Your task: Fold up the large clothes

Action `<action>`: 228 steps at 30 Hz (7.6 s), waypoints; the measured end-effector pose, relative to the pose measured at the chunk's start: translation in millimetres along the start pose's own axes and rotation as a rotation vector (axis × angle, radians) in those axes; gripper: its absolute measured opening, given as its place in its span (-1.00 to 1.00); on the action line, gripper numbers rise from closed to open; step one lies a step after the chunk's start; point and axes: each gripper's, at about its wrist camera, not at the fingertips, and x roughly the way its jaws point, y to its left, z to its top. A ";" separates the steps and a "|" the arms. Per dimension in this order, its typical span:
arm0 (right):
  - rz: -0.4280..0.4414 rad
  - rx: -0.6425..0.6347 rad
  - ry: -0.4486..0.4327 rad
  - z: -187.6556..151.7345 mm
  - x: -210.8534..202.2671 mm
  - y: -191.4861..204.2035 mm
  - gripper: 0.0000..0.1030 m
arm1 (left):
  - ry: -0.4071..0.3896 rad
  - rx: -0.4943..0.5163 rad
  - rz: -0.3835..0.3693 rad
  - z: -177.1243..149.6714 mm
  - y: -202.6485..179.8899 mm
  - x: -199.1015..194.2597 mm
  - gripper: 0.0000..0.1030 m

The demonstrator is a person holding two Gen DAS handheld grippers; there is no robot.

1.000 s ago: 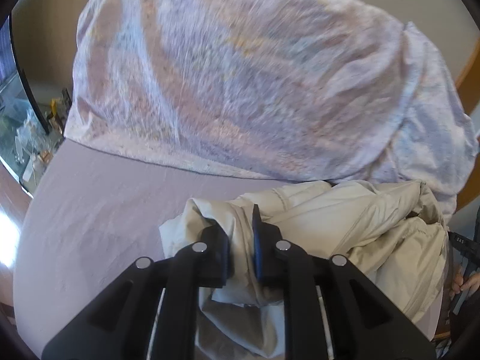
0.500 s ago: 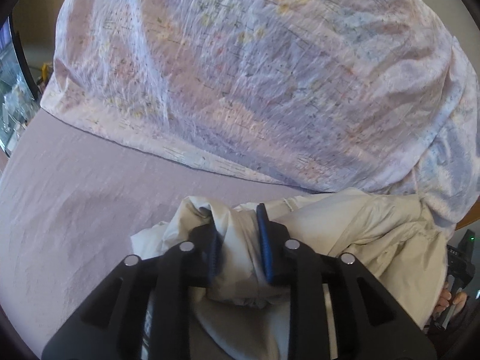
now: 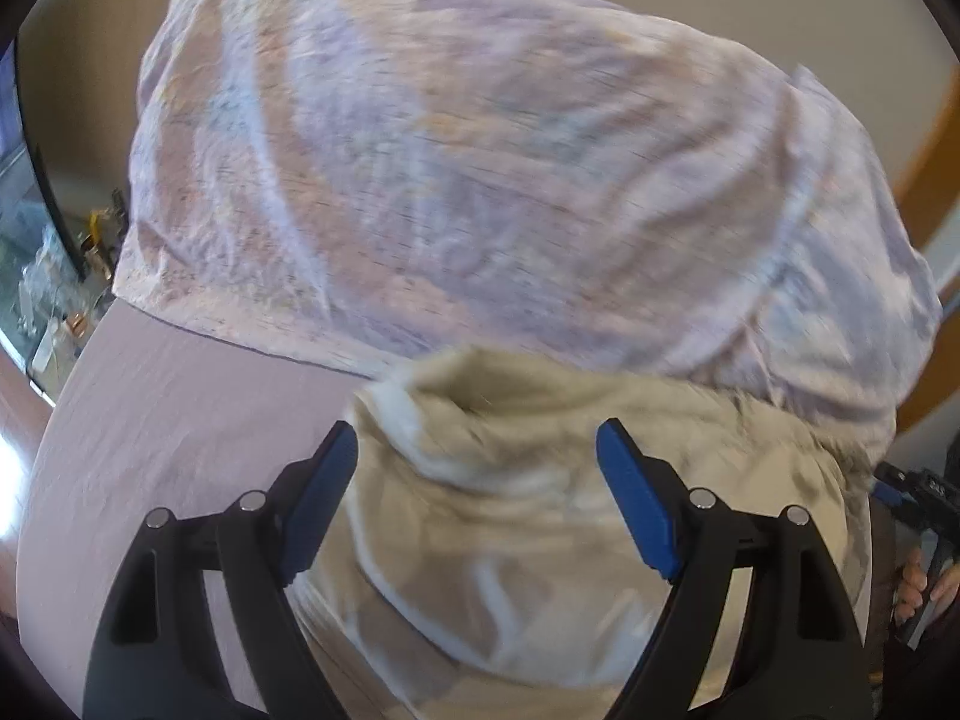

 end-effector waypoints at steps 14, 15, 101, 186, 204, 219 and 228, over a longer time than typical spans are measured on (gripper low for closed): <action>-0.002 -0.191 0.170 -39.2 71.6 69.1 -0.16 | 0.090 0.103 -0.035 -54.8 -56.5 33.3 0.61; -0.003 -0.189 0.178 -40.7 77.6 68.2 -0.42 | 0.088 0.106 -0.030 -55.7 -57.2 35.9 0.65; -0.410 -0.213 -0.276 -61.8 160.0 9.2 0.14 | -0.018 0.092 0.184 -56.5 -5.6 174.0 0.97; -0.104 -0.068 -0.064 -216.4 6.0 57.5 0.09 | 0.203 -0.212 0.190 -176.0 123.8 -69.3 0.49; -0.106 -0.312 0.109 -261.0 97.5 142.8 -0.31 | 0.198 -0.273 0.136 -174.6 130.7 -60.8 0.52; -0.081 -0.311 0.063 -272.5 113.3 131.8 -0.31 | 0.172 -0.392 0.026 -172.9 140.6 -46.4 -0.10; -0.065 -0.315 0.050 -274.0 111.8 129.5 -0.31 | 0.085 -0.328 -0.061 -152.5 111.1 -77.9 -0.54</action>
